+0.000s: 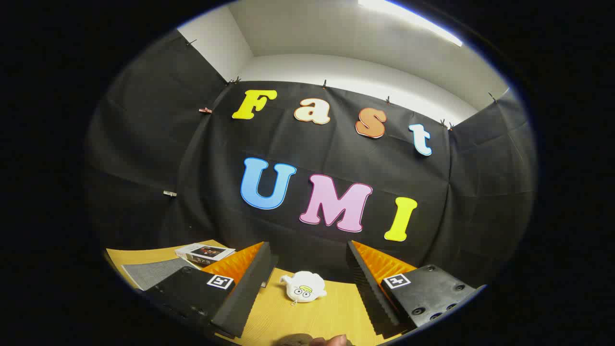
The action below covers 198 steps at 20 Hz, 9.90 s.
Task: Open the storage box then place both shoes into the box .Put the left shoe in first, then the right shoe, with the right side of both shoes facing outward in a uniform manner.
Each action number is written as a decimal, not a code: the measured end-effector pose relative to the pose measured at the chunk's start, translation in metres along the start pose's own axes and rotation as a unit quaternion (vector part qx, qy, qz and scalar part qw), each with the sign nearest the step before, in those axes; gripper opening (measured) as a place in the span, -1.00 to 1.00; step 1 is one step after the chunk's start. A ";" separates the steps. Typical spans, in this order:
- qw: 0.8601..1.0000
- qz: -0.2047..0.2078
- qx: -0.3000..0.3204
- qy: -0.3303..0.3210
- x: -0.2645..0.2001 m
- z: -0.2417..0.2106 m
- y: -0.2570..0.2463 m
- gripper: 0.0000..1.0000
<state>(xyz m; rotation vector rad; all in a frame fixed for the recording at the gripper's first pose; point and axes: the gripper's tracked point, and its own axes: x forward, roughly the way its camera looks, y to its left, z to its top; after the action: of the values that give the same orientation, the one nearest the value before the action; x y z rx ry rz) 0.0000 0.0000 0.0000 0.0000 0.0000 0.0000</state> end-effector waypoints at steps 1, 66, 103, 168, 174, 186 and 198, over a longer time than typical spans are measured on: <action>1.000 0.000 -0.003 0.000 0.000 0.000 0.000 0.94; 0.554 0.398 0.626 0.378 -0.052 -0.136 0.233 -0.87; 0.650 0.438 0.500 0.368 0.003 -0.031 0.419 0.92; 0.803 0.049 0.334 0.491 -0.004 -0.164 0.173 -0.86; 0.780 0.070 0.328 0.528 0.002 -0.170 0.278 -0.86; 0.761 0.036 0.314 0.566 0.002 -0.213 0.333 -0.86; 0.731 0.117 0.345 0.577 -0.005 -0.212 0.375 0.43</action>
<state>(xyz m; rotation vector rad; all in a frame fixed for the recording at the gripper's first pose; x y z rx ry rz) -0.0051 0.3746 -0.2124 0.7599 1.2704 0.2568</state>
